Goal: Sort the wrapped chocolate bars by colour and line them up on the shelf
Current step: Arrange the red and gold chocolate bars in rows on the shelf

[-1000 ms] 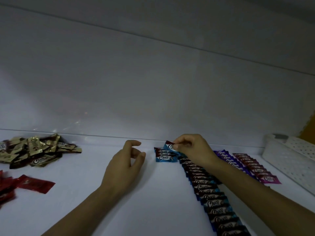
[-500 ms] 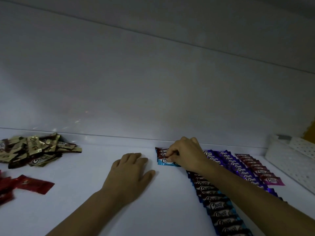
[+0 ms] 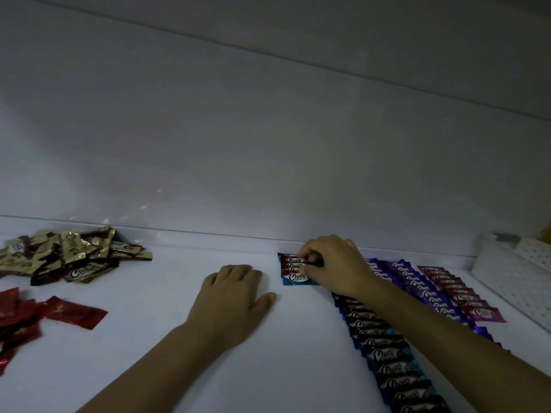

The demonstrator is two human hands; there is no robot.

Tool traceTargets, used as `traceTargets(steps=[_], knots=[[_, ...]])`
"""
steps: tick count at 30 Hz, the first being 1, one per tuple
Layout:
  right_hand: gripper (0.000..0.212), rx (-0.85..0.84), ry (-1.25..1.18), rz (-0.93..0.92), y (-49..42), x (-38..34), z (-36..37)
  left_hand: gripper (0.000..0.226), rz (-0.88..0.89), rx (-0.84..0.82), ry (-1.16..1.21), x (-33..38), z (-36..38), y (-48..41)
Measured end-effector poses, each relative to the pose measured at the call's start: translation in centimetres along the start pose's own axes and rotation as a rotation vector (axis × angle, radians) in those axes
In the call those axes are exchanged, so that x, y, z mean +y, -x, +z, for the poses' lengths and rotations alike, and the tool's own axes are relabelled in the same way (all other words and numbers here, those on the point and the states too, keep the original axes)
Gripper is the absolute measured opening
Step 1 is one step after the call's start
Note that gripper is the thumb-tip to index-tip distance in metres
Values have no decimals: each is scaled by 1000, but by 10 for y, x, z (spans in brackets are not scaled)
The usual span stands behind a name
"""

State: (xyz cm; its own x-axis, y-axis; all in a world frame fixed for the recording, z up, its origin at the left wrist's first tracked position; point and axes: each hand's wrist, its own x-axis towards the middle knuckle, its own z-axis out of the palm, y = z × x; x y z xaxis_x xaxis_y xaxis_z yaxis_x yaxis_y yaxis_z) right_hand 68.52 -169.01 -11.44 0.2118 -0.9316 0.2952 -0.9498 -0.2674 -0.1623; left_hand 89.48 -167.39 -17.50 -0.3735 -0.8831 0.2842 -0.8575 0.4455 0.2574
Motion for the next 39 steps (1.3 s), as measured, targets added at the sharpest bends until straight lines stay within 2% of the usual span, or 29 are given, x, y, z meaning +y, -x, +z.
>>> traceTargets(steps=[6,10,15,19,22,24,27,29,33,36,39], knots=[[46,-29,-7,91,26,6,-24,61,-17,-18,49,-1,-3,1],[61,-69,-20,104,45,-18,-32,56,-12,83,51,3,-11,6],[57,-25,-61,27,64,-90,-13,53,24,111,-46,1,-38,26],[52,-82,-161,-19,73,-151,18,52,43,140,-181,-40,-80,62],[54,-150,-239,-36,69,-196,41,57,-52,122,-255,-85,-104,104],[55,-159,-300,-35,63,-227,54,69,-147,95,-243,-115,-113,131],[53,-86,-302,-22,59,-265,75,91,-278,29,-232,-155,-117,162],[52,-28,-228,-7,59,-272,83,95,-323,-13,-174,-169,-115,166],[50,-88,-161,-22,58,-267,89,83,-228,-40,-40,-174,-112,151],[47,-131,-98,-60,55,-269,90,68,-134,1,24,-173,-108,148],[46,-107,-163,-114,56,-271,87,64,-69,29,19,-175,-107,149]])
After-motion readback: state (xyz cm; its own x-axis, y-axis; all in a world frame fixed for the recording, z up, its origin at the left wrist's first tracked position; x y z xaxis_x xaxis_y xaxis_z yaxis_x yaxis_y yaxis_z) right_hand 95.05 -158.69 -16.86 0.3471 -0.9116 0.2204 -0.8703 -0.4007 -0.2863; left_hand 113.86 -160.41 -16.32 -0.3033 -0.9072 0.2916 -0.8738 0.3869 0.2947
